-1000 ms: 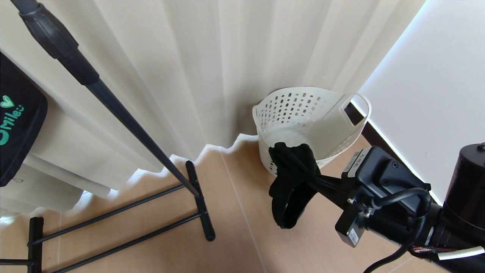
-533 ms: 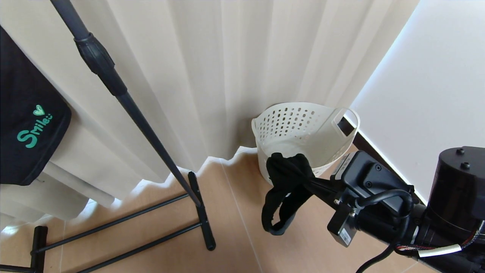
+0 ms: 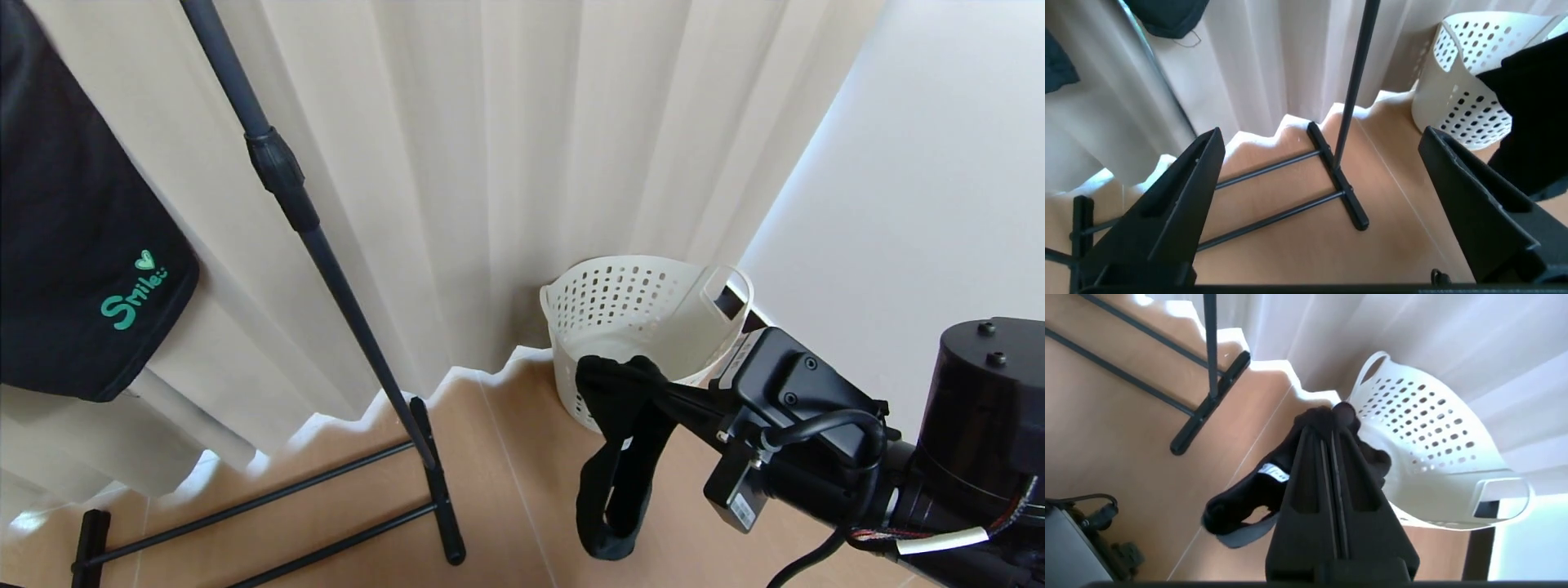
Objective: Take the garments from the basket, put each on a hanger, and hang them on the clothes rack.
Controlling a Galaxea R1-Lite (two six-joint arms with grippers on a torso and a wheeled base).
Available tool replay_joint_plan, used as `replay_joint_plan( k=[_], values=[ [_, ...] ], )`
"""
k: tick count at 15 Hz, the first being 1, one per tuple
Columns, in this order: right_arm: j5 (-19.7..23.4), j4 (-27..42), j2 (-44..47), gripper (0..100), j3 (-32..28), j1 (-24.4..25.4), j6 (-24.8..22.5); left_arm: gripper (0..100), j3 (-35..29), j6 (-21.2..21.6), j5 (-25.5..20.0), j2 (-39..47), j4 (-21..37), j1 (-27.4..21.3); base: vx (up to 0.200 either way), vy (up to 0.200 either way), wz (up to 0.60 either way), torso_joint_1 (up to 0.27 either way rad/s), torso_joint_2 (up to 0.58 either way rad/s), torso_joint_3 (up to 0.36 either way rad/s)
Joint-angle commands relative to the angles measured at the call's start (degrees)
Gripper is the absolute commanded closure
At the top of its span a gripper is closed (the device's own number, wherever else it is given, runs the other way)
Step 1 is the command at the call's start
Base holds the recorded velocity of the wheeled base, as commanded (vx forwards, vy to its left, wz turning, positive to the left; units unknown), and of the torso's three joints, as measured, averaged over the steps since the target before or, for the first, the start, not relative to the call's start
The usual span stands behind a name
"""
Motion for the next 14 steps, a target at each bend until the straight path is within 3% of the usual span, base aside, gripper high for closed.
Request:
replay_joint_plan(
  k=[1, 7, 14],
  values=[
    [0.0, -0.1, 0.2, 100, -0.2, 0.0, 0.0, 0, 0.0, 0.0, 0.1, 0.0, 0.0, 0.0, 0.000, 0.000, 0.00, 0.002, 0.00, 0.207],
    [0.2, -0.1, 0.3, 100, -0.5, 0.0, 0.1, 0, 0.0, 0.0, 0.0, 0.0, 0.0, 0.0, 0.000, 0.000, 0.00, 0.003, -0.03, 0.172],
    [0.2, -0.1, 0.4, 100, -0.3, 0.0, 0.0, 0, 0.0, 0.0, 0.1, 0.0, 0.0, 0.0, 0.000, 0.000, 0.00, 0.060, -0.40, -0.137]
  ],
)
